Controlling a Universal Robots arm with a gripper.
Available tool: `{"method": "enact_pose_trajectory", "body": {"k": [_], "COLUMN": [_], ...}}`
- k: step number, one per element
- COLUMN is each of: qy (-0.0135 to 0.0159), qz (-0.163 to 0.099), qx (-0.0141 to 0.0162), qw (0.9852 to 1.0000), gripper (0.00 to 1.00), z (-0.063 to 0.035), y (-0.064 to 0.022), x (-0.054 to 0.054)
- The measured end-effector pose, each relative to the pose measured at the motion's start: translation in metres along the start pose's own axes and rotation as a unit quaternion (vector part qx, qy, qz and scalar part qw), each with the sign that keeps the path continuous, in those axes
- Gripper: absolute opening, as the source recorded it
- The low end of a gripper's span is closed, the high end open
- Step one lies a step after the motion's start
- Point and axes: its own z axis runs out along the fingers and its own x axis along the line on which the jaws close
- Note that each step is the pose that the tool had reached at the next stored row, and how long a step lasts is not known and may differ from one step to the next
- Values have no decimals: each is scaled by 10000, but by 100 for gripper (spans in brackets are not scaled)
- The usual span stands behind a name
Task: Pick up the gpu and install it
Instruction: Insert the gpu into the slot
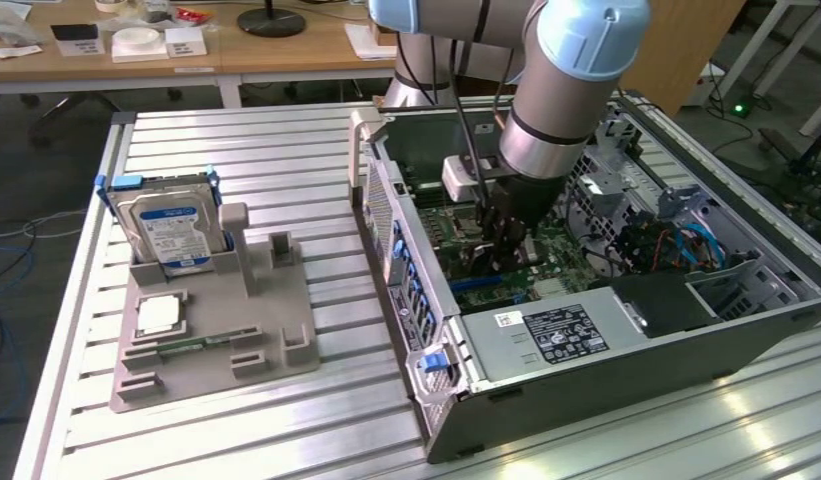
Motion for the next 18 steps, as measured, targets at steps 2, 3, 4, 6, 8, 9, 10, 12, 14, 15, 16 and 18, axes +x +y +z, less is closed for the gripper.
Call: {"method": "enact_pose_trajectory", "body": {"k": [2, 3, 4, 6, 8, 9, 10, 12, 14, 15, 16, 18], "qy": [0, 0, 0, 0, 1, 1, 0, 0, 0, 0, 0, 1], "qz": [0, -1, -1, 0, 1, 1, 1, 0, 1, 1, 1, 2], "qx": [0, 0, 0, 0, -5, -6, -6, -6, -13, -21, -27, -33], "qw": [10000, 10000, 10000, 10000, 10000, 10000, 10000, 10000, 10000, 10000, 10000, 10000], "gripper": [28, 28, 28, 28, 28, 28, 28, 28, 28, 28, 28, 28], "z": [4, 7, 10, 16, 19, 19, 19, 19, 20, 20, 21, 23], "y": [0, 0, 0, 0, 1, 2, 1, 1, 1, 1, 1, 2], "x": [0, 0, 0, 1, 1, 1, 1, 1, 1, 1, 1, 1]}}
